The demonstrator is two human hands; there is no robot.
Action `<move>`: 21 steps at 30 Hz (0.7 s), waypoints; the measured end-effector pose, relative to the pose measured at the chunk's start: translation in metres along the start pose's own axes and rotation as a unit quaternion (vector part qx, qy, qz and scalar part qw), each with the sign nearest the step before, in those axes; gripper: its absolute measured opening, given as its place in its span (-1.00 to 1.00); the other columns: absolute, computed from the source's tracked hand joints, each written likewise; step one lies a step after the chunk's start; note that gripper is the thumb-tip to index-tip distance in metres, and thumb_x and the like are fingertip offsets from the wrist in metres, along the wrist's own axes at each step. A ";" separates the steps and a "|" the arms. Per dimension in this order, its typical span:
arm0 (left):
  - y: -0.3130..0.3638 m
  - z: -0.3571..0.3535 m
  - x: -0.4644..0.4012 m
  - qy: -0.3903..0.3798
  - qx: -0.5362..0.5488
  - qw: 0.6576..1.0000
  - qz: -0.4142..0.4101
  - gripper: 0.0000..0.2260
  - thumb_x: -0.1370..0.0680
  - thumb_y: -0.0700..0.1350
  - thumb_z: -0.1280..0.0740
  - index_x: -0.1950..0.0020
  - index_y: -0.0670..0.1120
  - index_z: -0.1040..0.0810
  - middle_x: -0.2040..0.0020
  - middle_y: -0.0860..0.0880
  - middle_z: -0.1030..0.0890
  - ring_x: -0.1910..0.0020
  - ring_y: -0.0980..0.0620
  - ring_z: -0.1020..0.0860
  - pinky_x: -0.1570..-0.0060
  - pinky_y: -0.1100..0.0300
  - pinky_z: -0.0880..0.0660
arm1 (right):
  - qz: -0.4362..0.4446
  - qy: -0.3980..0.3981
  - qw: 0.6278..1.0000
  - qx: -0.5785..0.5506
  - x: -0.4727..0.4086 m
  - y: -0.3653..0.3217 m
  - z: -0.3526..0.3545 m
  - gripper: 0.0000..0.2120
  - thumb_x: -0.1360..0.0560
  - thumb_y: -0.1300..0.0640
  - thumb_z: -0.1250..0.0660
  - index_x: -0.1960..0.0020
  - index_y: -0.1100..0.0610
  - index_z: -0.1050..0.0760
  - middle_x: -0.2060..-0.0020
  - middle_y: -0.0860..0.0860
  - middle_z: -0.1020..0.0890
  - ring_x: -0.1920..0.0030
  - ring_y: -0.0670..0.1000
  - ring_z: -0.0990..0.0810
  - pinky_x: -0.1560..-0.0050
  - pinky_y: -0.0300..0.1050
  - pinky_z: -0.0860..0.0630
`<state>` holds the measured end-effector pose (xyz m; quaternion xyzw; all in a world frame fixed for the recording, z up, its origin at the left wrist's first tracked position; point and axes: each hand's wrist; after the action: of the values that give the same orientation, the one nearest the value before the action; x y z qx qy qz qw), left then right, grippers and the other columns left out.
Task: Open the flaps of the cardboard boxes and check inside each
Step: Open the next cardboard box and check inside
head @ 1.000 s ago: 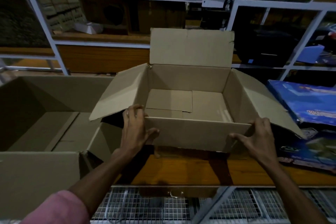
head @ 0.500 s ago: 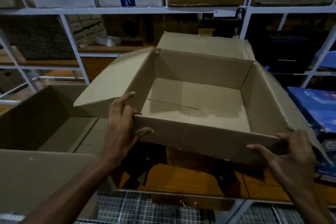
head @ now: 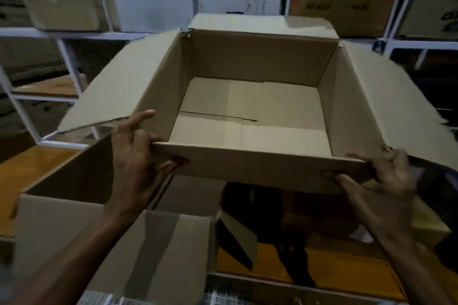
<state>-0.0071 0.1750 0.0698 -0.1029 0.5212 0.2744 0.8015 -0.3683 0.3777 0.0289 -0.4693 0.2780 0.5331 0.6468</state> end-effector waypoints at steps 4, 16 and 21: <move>-0.082 0.046 0.011 -0.022 -0.042 0.997 0.054 -0.53 -0.31 -0.14 -0.64 -0.04 -0.25 -0.48 -0.39 -0.33 -0.42 -0.34 -0.32 -0.39 -0.19 -0.22 -0.44 | -0.025 -0.026 0.999 -0.025 -0.033 -0.089 -0.064 -0.63 -0.26 0.31 -0.61 -0.01 0.30 -0.58 0.08 0.11 -0.39 0.12 0.04 -0.41 0.20 -0.17 -0.36; -0.243 0.086 0.040 -0.100 -0.059 0.987 0.114 -0.45 -0.29 0.05 -0.65 -0.04 -0.22 -0.48 -0.29 -0.28 -0.47 -0.23 -0.34 -0.43 -0.18 -0.19 -0.40 | -0.034 -0.137 0.989 -0.033 -0.037 -0.201 -0.194 -0.54 -0.25 -0.08 -0.62 0.20 0.08 -0.37 0.18 0.00 -0.42 0.21 -0.03 -0.36 0.23 -0.14 -0.28; -0.272 0.071 0.055 -0.187 -0.061 0.968 0.159 -0.32 -0.24 0.12 -0.67 -0.16 -0.21 -0.49 -0.32 -0.25 -0.43 -0.24 -0.32 -0.40 -0.17 -0.28 -0.46 | -0.081 -0.201 0.976 -0.020 -0.035 -0.200 -0.216 -0.57 -0.22 -0.15 -0.62 0.16 0.07 -0.49 0.20 -0.04 -0.46 0.19 -0.01 -0.45 0.26 -0.05 -0.44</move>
<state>0.2138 -0.0003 0.0183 -0.0140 0.3544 0.4437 0.8230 -0.1577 0.1697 0.0339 -0.3864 0.0930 0.5675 0.7211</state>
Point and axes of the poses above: each hand's wrist, its own x-axis away from the middle knuckle, its own z-axis out of the back of the hand, y = z × x
